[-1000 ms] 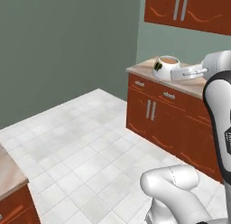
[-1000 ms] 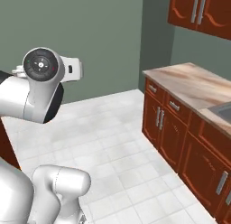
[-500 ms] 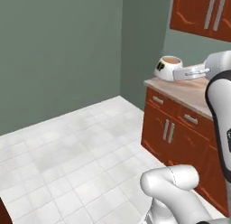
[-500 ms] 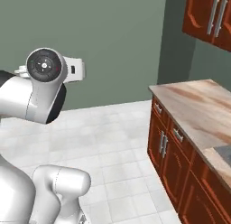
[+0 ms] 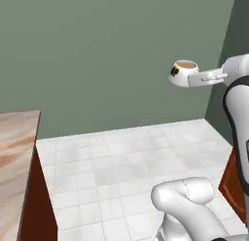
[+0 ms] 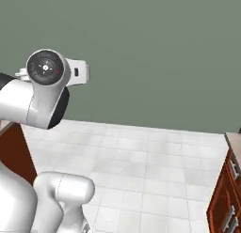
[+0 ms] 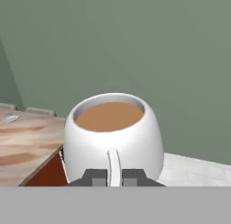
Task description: Pick the cup of tea, navigate to the dining table, and place it on the saucer.
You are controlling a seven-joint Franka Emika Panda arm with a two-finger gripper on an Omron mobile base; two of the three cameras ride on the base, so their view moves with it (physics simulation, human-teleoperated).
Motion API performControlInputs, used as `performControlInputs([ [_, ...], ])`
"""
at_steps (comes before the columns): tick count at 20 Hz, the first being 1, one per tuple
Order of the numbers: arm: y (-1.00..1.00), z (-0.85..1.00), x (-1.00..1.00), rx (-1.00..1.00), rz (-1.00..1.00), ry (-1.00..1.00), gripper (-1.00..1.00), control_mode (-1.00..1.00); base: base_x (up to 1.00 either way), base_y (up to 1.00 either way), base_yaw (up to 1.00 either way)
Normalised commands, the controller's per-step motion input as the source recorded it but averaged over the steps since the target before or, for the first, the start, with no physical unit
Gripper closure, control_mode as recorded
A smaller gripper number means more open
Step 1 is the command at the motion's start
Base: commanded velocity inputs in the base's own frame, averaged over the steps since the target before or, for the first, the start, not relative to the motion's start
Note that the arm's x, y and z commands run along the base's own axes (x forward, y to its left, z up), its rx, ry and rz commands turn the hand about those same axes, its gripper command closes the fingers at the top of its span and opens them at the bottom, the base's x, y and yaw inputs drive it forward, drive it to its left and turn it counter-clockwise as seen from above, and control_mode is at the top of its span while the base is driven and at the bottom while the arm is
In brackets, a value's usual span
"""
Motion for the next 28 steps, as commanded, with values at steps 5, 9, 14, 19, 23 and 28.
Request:
performControlInputs([
  [5, 0.00, 0.00, 0.00, 0.00, 0.00, 0.00, 1.00, 1.00, 1.00, -0.23, 0.61],
  [9, 0.00, 0.00, 0.00, 0.00, 0.00, 0.00, 1.00, 1.00, 1.00, -0.34, 0.59],
  [14, 0.00, 0.00, 0.00, 0.00, 0.00, 0.00, 1.00, 1.00, 1.00, -0.34, 0.61],
  [19, 0.00, 0.00, 0.00, 0.00, 0.00, 0.00, 1.00, 1.00, 1.00, -0.36, 0.62],
  [23, 0.00, 0.00, 0.00, 0.00, 0.00, 0.00, 1.00, 1.00, 0.98, -0.39, 0.63],
  [28, 0.00, 0.00, 0.00, 0.00, 0.00, 0.00, 1.00, 1.00, 0.93, -0.37, 0.67],
])
